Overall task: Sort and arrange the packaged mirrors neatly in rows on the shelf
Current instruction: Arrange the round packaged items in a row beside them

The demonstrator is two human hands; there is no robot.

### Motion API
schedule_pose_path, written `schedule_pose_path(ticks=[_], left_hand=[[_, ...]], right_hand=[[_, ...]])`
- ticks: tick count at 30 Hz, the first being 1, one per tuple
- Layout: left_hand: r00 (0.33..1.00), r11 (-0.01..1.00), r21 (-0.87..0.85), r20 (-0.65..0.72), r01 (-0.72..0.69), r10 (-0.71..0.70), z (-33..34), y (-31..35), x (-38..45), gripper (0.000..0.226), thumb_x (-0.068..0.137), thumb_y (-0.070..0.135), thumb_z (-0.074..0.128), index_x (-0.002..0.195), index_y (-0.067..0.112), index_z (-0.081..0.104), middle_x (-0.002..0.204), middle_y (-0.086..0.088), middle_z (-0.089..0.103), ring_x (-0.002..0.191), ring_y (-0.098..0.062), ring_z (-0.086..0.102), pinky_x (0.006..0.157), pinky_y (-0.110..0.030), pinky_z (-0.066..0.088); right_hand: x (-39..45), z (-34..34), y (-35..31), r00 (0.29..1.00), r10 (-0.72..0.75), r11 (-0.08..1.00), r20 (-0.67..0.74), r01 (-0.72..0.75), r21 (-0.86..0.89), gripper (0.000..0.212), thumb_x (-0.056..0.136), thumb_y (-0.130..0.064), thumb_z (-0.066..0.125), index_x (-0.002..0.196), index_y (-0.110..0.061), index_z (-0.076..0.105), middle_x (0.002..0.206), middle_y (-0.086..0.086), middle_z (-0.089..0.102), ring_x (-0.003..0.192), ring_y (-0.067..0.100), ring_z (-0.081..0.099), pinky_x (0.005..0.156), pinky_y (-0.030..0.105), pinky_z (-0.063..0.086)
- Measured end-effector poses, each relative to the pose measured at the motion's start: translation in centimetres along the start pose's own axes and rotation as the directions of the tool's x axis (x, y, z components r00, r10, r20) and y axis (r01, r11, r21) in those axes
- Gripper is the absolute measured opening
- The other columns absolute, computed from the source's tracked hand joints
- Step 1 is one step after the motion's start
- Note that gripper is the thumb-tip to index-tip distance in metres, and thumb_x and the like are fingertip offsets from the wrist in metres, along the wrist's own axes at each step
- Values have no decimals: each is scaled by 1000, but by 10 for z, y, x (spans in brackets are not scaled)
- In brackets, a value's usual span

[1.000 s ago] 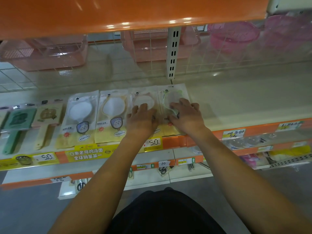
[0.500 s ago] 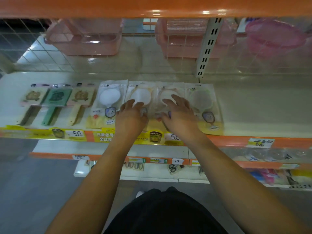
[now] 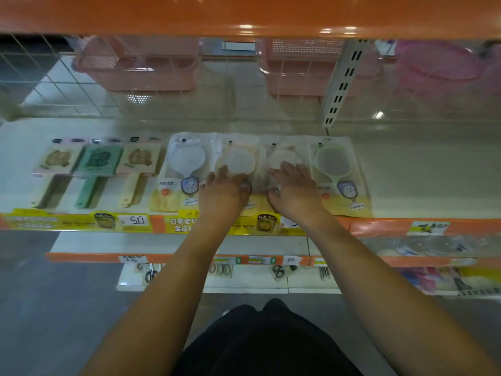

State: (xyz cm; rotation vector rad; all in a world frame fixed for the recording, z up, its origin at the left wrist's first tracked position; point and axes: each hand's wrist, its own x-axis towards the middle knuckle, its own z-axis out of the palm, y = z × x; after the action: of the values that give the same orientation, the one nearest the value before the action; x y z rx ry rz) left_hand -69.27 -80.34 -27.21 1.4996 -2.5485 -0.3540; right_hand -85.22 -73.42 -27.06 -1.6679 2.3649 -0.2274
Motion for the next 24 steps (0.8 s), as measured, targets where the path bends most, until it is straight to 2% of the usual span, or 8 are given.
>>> schedule_pose_path(ticks=[3, 6, 10, 17, 20, 24], left_hand=[[1000, 999, -47, 7, -14, 14, -5, -3, 0, 37, 93, 39, 48, 128, 32, 57, 145, -10, 41, 125, -35, 43, 99, -44, 39], [999, 999, -45, -43, -6, 4, -13, -12, -4, 44, 92, 40, 50, 135, 30, 51, 147, -8, 40, 130, -33, 41, 101, -45, 36], [991, 997, -57, -127, 41, -48, -21, -34, -13, 42, 91, 36, 54, 132, 26, 55, 141, -11, 45, 127, -36, 44, 99, -48, 41], [969, 989, -17, -195, 149, -150, -32, -68, -33, 30, 87, 29, 54, 114, 20, 65, 127, -15, 56, 111, -40, 55, 86, -47, 48], [967, 984, -35, -177, 177, -181, -35, -86, -31, 37, 90, 33, 49, 123, 20, 60, 130, -17, 53, 112, -41, 54, 87, -48, 49], [976, 989, -44, -164, 141, -146, -39, -105, -28, 40, 90, 34, 56, 129, 24, 57, 135, -14, 50, 115, -39, 53, 89, -45, 48]], right_hand=[[1, -3, -5, 999, 39, 999, 4, -39, 17, 58, 90, -40, 50, 146, -36, 34, 157, -1, 23, 145, 31, 16, 114, 43, 25], [-2, -3, -18, 995, 58, 997, -86, -55, 48, 61, 90, -41, 52, 147, -35, 33, 159, 1, 22, 146, 31, 15, 117, 42, 18], [-2, 6, -43, 986, 12, 994, -167, 6, 107, 55, 91, -41, 53, 144, -29, 40, 156, 3, 29, 144, 32, 21, 115, 44, 23], [0, 23, -79, 986, -89, 985, -137, 108, 134, 53, 91, -43, 53, 140, -26, 46, 153, 5, 35, 141, 34, 29, 113, 47, 30], [-2, 27, -92, 986, -109, 984, -126, 126, 129, 51, 94, -42, 51, 141, -25, 45, 154, 5, 33, 143, 34, 25, 115, 45, 27], [1, 34, -114, 982, -116, 984, -150, 134, 120, 48, 93, -36, 50, 139, -22, 48, 152, 8, 37, 141, 34, 28, 114, 46, 29]])
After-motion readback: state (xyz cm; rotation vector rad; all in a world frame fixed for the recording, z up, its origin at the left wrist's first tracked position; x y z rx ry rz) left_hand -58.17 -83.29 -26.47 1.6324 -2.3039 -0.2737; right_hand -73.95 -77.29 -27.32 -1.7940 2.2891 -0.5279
